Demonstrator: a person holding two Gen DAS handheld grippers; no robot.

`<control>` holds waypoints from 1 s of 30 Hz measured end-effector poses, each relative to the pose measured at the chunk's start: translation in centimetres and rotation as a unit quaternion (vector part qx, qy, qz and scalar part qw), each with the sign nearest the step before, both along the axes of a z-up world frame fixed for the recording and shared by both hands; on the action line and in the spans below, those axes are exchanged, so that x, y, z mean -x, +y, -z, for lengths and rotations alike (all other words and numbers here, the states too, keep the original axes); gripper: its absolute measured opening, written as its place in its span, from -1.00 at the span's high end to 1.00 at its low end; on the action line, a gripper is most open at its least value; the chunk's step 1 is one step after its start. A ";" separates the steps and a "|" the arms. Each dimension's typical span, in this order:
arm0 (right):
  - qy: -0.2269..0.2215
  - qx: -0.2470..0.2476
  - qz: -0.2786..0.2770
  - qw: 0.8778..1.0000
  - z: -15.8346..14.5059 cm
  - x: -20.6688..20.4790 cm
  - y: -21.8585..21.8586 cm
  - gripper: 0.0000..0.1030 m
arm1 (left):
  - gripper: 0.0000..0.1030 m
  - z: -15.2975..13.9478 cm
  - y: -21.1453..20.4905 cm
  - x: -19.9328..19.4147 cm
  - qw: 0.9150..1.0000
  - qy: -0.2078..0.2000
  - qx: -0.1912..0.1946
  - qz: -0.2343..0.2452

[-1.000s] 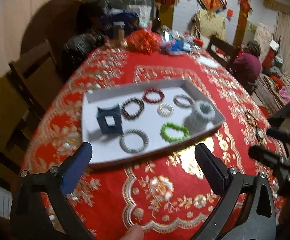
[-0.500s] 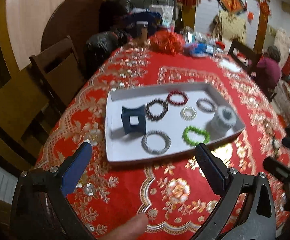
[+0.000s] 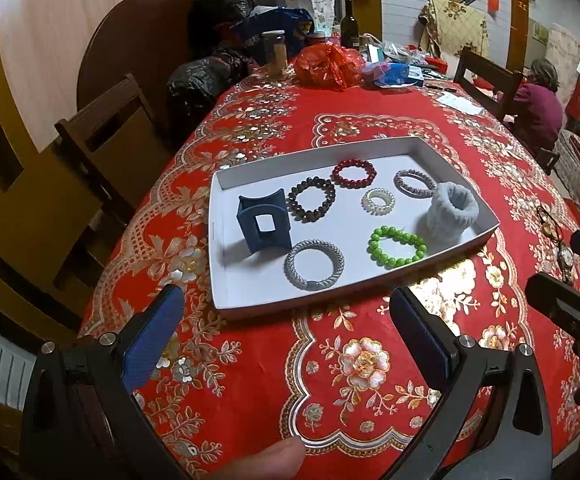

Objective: Organize jewelry

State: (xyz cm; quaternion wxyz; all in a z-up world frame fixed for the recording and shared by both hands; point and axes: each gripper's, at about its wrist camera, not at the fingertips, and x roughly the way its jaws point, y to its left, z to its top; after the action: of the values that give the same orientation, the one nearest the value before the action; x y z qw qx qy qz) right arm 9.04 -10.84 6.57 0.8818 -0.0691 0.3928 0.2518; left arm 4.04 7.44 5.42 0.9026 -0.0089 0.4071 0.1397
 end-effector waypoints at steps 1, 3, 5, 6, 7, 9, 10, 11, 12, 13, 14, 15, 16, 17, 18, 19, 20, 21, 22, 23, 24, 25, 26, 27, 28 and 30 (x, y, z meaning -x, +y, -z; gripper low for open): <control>0.000 0.001 0.002 1.000 0.0 0.0 0.0 -0.91 | -0.99 -0.1 -0.1 0.1 1.000 -0.001 -0.001 0.002; 0.001 0.002 0.003 1.000 0.1 -0.1 0.0 -0.91 | -0.99 -0.1 -0.3 0.1 1.000 -0.002 -0.002 0.004; 0.001 0.003 0.004 1.000 0.2 -0.1 -0.1 -0.91 | -0.99 -0.1 -0.3 0.1 1.000 -0.001 -0.002 0.005; 0.001 0.002 0.004 1.000 0.2 -0.1 -0.1 -0.91 | -0.99 -0.1 -0.3 0.1 1.000 -0.001 -0.003 0.004; 0.000 0.002 0.003 1.000 0.1 0.0 0.0 -0.91 | -0.99 -0.1 -0.2 0.1 1.000 -0.001 -0.002 0.003; 0.000 0.003 0.003 1.000 0.2 -0.1 0.0 -0.91 | -0.99 -0.1 -0.2 0.1 1.000 -0.001 -0.001 0.002; 0.001 0.003 0.002 1.000 0.2 -0.1 0.1 -0.91 | -0.99 -0.1 -0.1 0.1 1.000 0.000 -0.001 0.002; 0.000 0.003 0.002 1.000 0.2 -0.1 0.1 -0.91 | -0.99 -0.1 -0.2 0.1 1.000 0.000 -0.002 0.002; 0.000 0.003 0.002 1.000 0.2 -0.1 0.1 -0.91 | -0.99 -0.1 -0.2 0.1 1.000 0.000 -0.002 0.003; 0.000 0.004 0.002 1.000 0.2 -0.1 0.1 -0.91 | -0.99 0.0 -0.2 0.1 1.000 0.000 -0.003 0.004; 0.000 0.004 0.002 1.000 0.2 -0.1 0.2 -0.91 | -0.99 0.0 -0.2 0.1 1.000 0.001 -0.003 0.004; 0.000 0.003 0.002 1.000 0.2 -0.1 0.1 -0.91 | -0.99 0.0 -0.2 0.1 1.000 0.001 -0.003 0.004; 0.000 0.003 0.002 1.000 0.2 -0.1 0.1 -0.91 | -0.99 0.0 -0.3 0.1 1.000 0.001 -0.003 0.004; 0.001 0.003 0.002 1.000 0.2 -0.1 0.1 -0.91 | -0.99 0.0 -0.3 0.1 1.000 0.000 -0.003 0.004; 0.001 0.004 0.002 1.000 0.2 -0.1 0.1 -0.91 | -0.99 0.0 -0.3 0.1 1.000 0.001 -0.003 0.004; 0.001 0.004 0.002 1.000 0.3 -0.1 0.2 -0.91 | -0.99 0.0 -0.3 0.1 1.000 0.001 -0.003 0.004; 0.001 0.004 0.002 1.000 0.3 -0.1 0.2 -0.91 | -0.99 0.0 -0.2 0.1 1.000 0.001 -0.002 0.004; 0.001 0.004 0.002 1.000 0.3 -0.1 0.2 -0.91 | -0.99 0.0 -0.3 0.1 1.000 0.001 -0.002 0.004; 0.001 0.004 0.001 1.000 0.3 -0.1 0.2 -0.91 | -0.99 0.0 -0.3 0.1 1.000 0.001 -0.002 0.004; 0.001 0.004 0.002 1.000 0.3 -0.1 0.2 -0.91 | -0.99 0.0 -0.3 0.1 1.000 0.000 -0.002 0.004; 0.001 0.004 0.002 1.000 0.3 -0.1 0.2 -0.91 | -0.99 0.0 -0.3 0.1 1.000 0.001 -0.002 0.004; 0.001 0.004 0.001 1.000 0.3 -0.1 0.2 -0.91 | -0.99 0.0 -0.3 0.1 1.000 0.001 -0.001 0.005; 0.001 0.004 0.001 1.000 0.3 0.0 0.2 -0.91 | -0.99 0.1 -0.3 0.1 1.000 0.001 -0.001 0.006; 0.001 0.005 0.000 1.000 0.3 0.0 0.2 -0.91 | -0.99 0.1 -0.3 0.1 1.000 0.002 -0.001 0.006; 0.001 0.004 0.000 1.000 0.3 0.0 0.3 -0.91 | -0.99 0.1 -0.4 0.1 1.000 0.001 0.000 0.006; 0.001 0.004 0.000 1.000 0.4 0.0 0.3 -0.91 | -0.99 0.1 -0.4 0.1 1.000 0.001 0.001 0.008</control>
State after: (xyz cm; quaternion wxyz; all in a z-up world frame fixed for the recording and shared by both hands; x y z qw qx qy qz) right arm 9.07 -10.54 6.18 0.8811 -0.0729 0.3945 0.2503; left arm 3.97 7.00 5.34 0.9034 -0.0061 0.4080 0.1321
